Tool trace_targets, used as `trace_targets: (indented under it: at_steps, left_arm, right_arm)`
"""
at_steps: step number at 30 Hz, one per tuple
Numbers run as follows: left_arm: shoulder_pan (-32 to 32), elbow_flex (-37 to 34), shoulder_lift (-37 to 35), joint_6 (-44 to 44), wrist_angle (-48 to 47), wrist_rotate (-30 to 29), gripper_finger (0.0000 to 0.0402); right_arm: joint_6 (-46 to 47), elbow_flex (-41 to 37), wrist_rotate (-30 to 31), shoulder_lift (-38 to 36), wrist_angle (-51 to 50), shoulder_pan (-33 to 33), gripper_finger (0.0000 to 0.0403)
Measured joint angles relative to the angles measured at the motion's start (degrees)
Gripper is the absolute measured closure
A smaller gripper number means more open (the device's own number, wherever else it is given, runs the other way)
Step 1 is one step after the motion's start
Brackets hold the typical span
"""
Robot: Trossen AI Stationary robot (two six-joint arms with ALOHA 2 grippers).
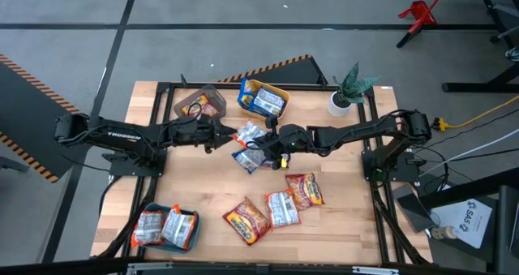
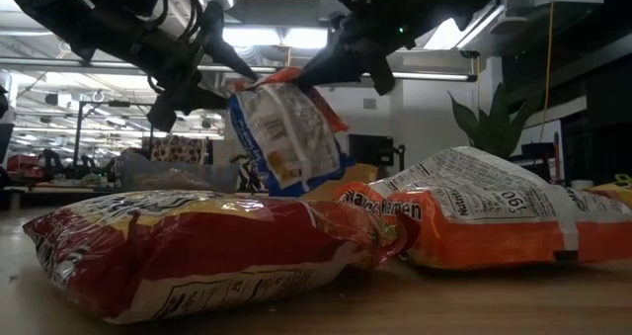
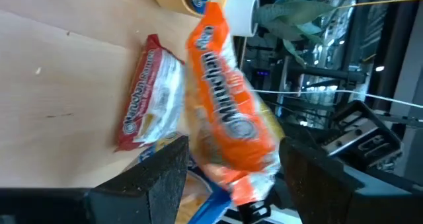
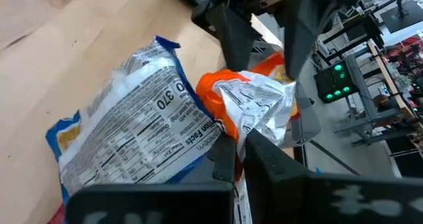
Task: Sort Maruchan noodles
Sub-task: Put the orange noodle pack into the blue bin
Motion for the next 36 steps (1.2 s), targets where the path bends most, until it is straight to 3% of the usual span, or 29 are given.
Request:
trace_targets:
  at_steps: [12, 18, 36]
  left_arm:
    - [-0.64, 0.03, 0.75, -2.73, -0.04, -0.55, 0.017]
    - [-0.9, 0.04, 3.13, -4.81, 0.07, 2.18, 0.017]
    - [-1.62, 0.04, 10.86, -10.73, 13.48, 7.44, 0.017]
  right_arm:
    - [0.22, 0.0, 0.29, 0.0, -0.07, 0.02, 0.0403]
    - [0.02, -0.03, 0.2, 0.01, 1.04, 0.07, 0.0403]
    - [-0.09, -0.04, -0.29, 0.02, 3.04, 0.09, 0.0403]
